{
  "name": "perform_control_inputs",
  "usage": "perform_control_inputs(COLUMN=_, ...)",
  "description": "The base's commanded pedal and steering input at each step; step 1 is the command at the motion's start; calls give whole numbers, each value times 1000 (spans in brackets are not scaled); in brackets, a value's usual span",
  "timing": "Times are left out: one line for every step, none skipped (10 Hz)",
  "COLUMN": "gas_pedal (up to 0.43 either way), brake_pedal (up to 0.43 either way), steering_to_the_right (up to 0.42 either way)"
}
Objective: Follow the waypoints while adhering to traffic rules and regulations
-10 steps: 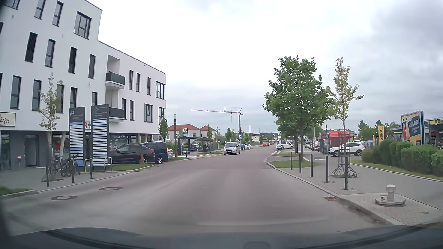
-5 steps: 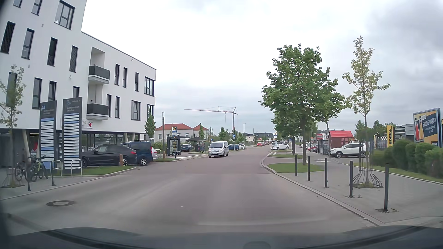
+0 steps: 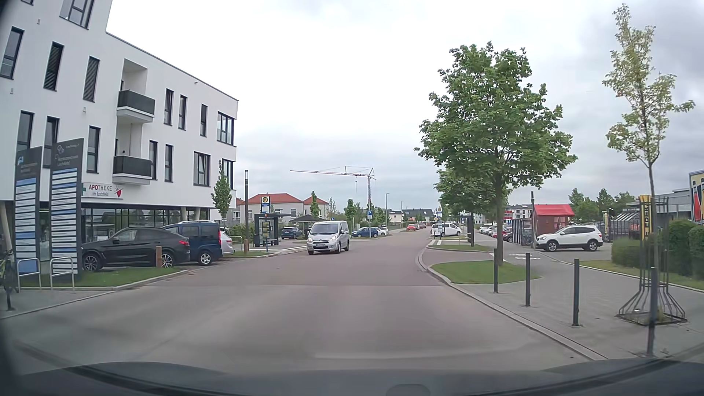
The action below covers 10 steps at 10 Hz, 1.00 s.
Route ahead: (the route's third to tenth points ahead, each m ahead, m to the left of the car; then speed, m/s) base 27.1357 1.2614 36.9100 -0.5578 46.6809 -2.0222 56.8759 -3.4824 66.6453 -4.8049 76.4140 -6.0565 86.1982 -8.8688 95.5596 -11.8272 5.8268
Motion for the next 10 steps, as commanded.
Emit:
perform_control_inputs(gas_pedal=138, brake_pedal=0, steering_to_the_right=2)
perform_control_inputs(gas_pedal=138, brake_pedal=0, steering_to_the_right=2)
perform_control_inputs(gas_pedal=138, brake_pedal=0, steering_to_the_right=2)
perform_control_inputs(gas_pedal=138, brake_pedal=0, steering_to_the_right=2)
perform_control_inputs(gas_pedal=138, brake_pedal=0, steering_to_the_right=2)
perform_control_inputs(gas_pedal=138, brake_pedal=0, steering_to_the_right=2)
perform_control_inputs(gas_pedal=138, brake_pedal=0, steering_to_the_right=2)
perform_control_inputs(gas_pedal=138, brake_pedal=0, steering_to_the_right=2)
perform_control_inputs(gas_pedal=138, brake_pedal=0, steering_to_the_right=3)
perform_control_inputs(gas_pedal=138, brake_pedal=0, steering_to_the_right=8)
